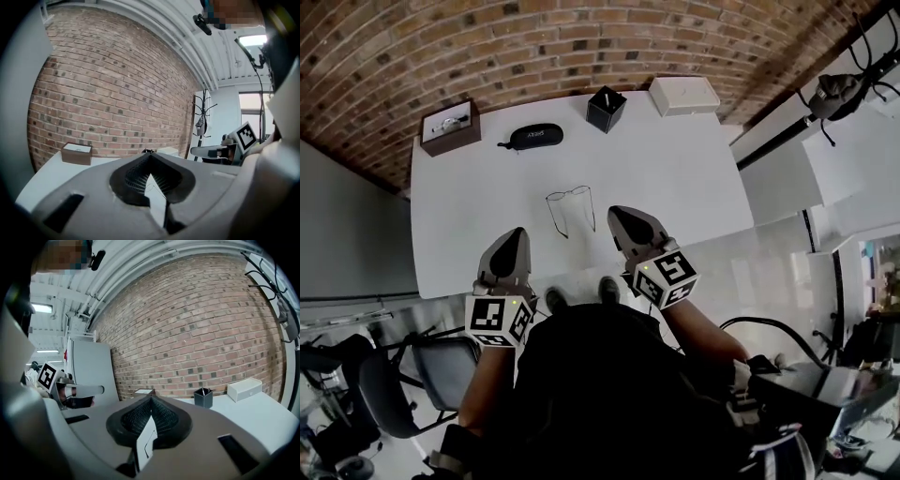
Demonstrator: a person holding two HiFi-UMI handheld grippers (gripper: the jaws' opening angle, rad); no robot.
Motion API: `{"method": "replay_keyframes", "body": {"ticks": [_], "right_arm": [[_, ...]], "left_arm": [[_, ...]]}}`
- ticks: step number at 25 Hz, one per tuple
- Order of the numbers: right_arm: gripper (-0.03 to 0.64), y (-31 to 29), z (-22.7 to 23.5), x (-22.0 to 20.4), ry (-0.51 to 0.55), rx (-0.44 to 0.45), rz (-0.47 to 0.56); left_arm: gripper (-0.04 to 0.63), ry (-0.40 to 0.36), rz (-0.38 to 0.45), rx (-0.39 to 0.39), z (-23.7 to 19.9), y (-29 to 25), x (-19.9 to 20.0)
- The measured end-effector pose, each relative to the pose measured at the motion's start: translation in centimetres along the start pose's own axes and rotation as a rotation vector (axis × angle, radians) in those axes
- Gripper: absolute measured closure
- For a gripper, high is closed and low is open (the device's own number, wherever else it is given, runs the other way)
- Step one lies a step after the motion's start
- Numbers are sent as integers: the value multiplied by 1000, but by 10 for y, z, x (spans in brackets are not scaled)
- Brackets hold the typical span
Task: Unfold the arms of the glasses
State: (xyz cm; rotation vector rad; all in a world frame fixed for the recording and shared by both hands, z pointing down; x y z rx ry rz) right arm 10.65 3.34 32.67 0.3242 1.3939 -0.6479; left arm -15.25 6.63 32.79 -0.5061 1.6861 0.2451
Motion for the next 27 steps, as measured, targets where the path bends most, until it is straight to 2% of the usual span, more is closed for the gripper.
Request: {"method": "replay_keyframes", "body": {"ticks": [8,13,21,27], "right_arm": [[609,-3,16,13,21,-9,4],[611,-3,23,14,20,-13,-1],[611,-2,21,17,23,-1,6],[611,-3,28,11,-32,6,-11]], "left_arm": [[586,17,-3,51,11,-6,4],[586,-92,-18,44,22,-5,7],[586,-85,-24,54,23,-3,10],[586,-54,-43,72,26,-1,5]]}}
Point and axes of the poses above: the fingertips, and each gripper's own axes: y backward along the fingers, z to its right, x out of its top, the point moved 9 cm from there along y, backward along the fingers, and after that the axes turned 2 degrees about z, right-handed, at the moved point
